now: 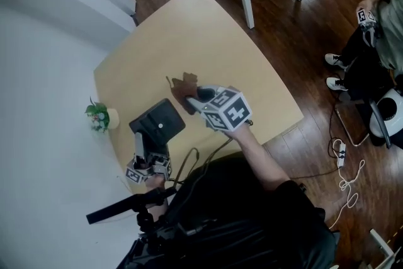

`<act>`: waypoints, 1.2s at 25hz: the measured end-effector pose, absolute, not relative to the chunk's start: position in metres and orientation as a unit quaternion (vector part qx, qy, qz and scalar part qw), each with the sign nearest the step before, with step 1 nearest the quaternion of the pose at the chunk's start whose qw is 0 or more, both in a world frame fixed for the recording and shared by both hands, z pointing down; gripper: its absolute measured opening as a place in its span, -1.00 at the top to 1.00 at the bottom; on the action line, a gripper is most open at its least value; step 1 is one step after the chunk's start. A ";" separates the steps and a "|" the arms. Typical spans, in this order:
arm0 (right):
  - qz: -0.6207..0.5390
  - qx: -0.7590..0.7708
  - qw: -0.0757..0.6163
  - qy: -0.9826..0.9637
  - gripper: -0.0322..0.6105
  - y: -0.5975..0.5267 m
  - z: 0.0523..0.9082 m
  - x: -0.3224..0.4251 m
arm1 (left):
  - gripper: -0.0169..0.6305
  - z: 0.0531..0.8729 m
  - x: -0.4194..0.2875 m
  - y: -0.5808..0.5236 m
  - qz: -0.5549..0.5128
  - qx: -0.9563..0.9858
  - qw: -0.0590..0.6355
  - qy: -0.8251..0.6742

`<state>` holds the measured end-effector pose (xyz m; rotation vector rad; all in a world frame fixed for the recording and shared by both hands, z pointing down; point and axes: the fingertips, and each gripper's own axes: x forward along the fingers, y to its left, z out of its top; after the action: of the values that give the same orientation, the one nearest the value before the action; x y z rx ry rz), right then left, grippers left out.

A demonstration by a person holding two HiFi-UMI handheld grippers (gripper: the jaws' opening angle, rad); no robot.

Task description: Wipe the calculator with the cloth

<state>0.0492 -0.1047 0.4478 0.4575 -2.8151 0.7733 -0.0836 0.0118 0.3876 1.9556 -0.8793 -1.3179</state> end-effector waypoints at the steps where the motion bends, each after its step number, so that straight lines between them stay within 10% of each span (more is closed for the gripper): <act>1: 0.262 0.146 0.081 -0.950 0.70 -0.103 0.439 0.051 | 0.74 0.389 -0.084 0.011 -0.498 0.739 0.306 -0.336; 7: 0.257 -0.021 -0.009 -0.966 0.69 -0.039 0.352 0.014 | 0.74 0.393 -0.080 0.005 -0.480 0.746 0.301 -0.351; 23: 0.267 0.138 0.102 -0.948 0.69 -0.105 0.455 0.038 | 0.75 0.380 -0.098 0.011 -0.553 0.714 0.283 -0.323; 30: 0.249 0.070 0.040 -0.965 0.70 -0.082 0.393 0.037 | 0.75 0.385 -0.116 0.005 -0.561 0.697 0.282 -0.346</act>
<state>0.0374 -0.0816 0.3934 0.2135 -2.9582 0.7631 -0.1155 0.0047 0.3847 1.8659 -0.9281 -1.5037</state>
